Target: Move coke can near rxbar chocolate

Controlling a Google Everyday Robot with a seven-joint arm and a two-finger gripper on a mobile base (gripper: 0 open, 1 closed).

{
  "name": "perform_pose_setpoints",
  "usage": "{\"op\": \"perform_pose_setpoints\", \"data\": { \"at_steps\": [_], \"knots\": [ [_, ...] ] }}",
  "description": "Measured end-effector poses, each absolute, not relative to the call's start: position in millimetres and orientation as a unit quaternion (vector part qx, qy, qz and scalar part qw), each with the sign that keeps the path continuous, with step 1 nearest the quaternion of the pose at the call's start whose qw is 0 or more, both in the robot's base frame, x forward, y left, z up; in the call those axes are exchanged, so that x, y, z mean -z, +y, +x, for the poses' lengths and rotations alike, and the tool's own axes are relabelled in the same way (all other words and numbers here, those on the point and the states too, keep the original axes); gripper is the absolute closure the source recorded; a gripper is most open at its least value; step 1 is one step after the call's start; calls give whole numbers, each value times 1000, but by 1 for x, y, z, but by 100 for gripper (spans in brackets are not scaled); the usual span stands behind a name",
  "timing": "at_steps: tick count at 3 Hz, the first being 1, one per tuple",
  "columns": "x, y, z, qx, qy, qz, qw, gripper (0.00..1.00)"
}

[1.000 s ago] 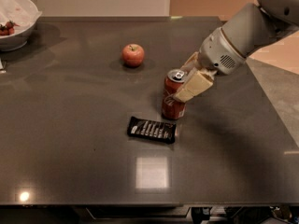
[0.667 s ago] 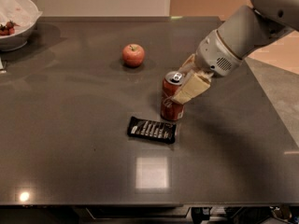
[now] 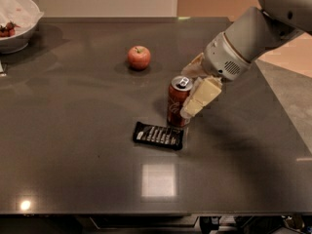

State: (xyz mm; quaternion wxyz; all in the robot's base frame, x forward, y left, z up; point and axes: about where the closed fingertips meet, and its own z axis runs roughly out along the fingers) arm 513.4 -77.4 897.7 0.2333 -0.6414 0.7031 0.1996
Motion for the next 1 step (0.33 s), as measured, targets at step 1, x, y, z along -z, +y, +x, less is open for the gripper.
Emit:
{"op": "perform_pose_setpoints", "data": {
  "at_steps": [1],
  "knots": [
    [-898, -77, 513, -200, 703, -641, 233, 0]
  ]
}}
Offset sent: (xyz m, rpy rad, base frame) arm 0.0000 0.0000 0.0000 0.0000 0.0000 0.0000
